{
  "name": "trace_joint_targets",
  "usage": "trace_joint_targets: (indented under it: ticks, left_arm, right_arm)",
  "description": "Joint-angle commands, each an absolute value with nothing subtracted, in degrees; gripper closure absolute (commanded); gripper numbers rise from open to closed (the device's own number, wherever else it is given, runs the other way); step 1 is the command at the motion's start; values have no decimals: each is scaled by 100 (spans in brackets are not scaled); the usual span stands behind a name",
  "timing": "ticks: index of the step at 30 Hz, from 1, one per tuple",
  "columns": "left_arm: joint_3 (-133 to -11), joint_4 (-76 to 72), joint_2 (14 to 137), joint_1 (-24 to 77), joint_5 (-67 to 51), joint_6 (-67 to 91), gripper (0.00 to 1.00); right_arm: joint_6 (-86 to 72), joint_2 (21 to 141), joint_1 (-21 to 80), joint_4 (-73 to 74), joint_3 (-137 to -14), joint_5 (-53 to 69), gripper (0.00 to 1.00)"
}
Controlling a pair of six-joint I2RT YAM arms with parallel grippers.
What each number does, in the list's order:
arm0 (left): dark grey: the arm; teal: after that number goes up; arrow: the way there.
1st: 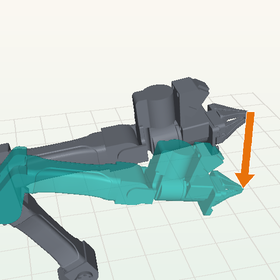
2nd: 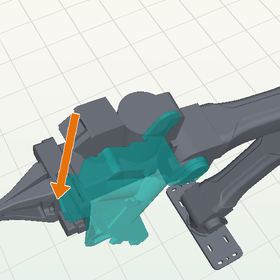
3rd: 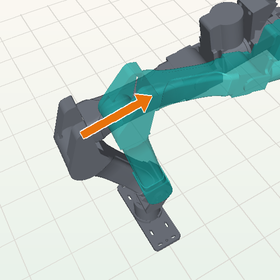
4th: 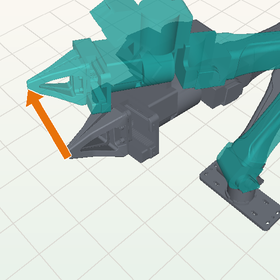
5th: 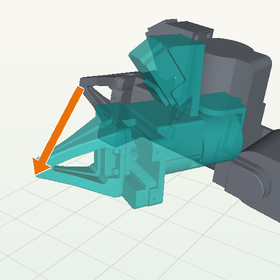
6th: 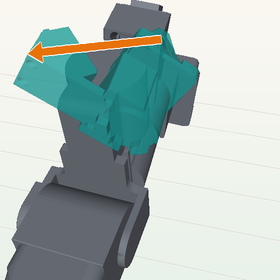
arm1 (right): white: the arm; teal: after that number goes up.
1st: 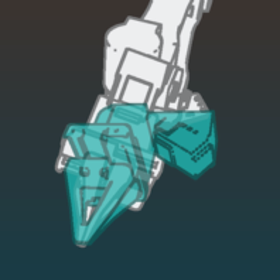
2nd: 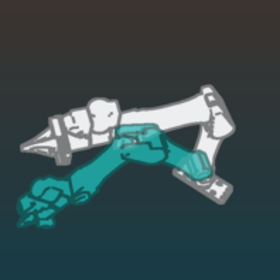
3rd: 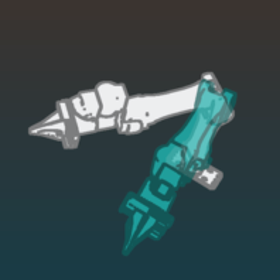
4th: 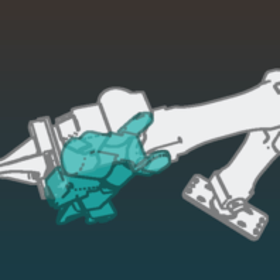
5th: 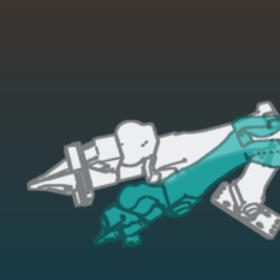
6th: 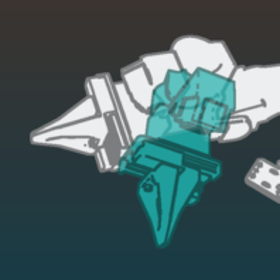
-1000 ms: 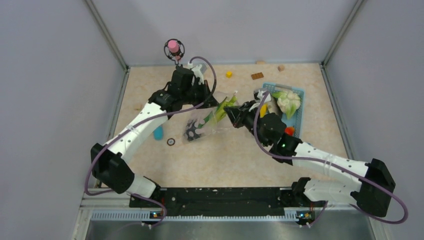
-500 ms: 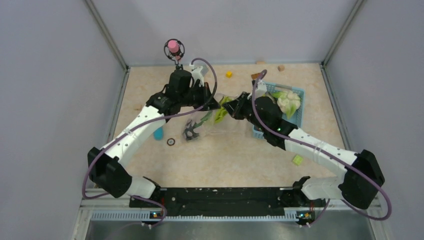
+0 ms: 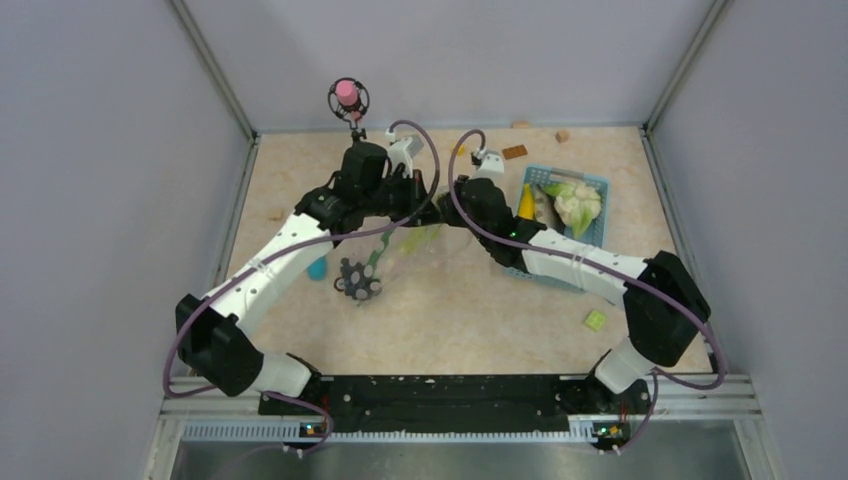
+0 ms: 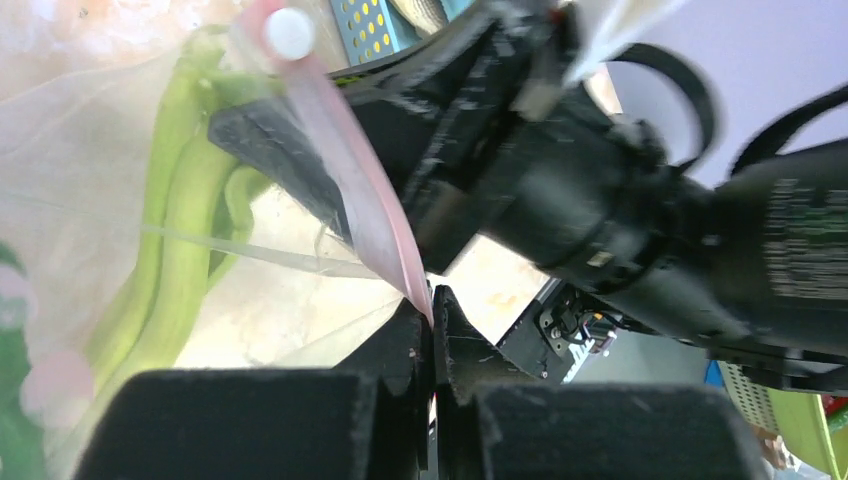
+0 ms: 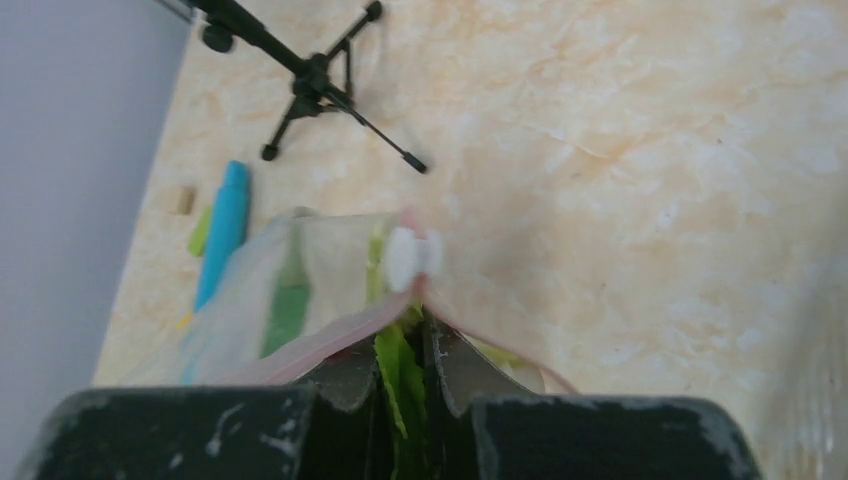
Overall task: Place the food in the zip-top bag and seal the zipper
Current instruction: Adjust the fake vegetable in the zipper food storage bag.
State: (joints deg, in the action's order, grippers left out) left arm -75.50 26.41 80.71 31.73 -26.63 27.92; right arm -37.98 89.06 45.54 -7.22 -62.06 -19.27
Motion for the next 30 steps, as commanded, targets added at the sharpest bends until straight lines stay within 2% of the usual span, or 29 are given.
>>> trace_joint_targets:
  ticks: [1, 4, 7, 11, 15, 26, 30]
  left_arm:
    - [-7599, 2148, 7612, 3253, -2937, 2748, 100]
    - [-7539, 2145, 7528, 3252, -2725, 2759, 100]
    - [-7524, 2227, 7505, 3252, -2334, 2813, 100]
    - [-7519, 2302, 7520, 3245, -1900, 2901, 100]
    - [-7560, 2338, 7567, 3246, -1650, 2958, 100]
    - [-7588, 2350, 7612, 3234, -1474, 3054, 100]
    - [-7586, 2347, 7595, 3236, -1507, 3042, 100]
  right_arm:
    - [-3634, 9377, 4659, -204, -6464, -2627, 100]
    - [-3471, 9367, 4663, -455, -6397, -2536, 100]
    - [-3048, 9021, 4664, -1059, -6139, -1816, 90]
    - [-2502, 8446, 4662, -1444, -5843, -837, 73]
    - [-2239, 7943, 4662, -1179, -5729, -112, 54]
    - [-1985, 6383, 4664, -579, -5109, -784, 18]
    - [-1959, 5824, 4666, -449, -4824, -1192, 15]
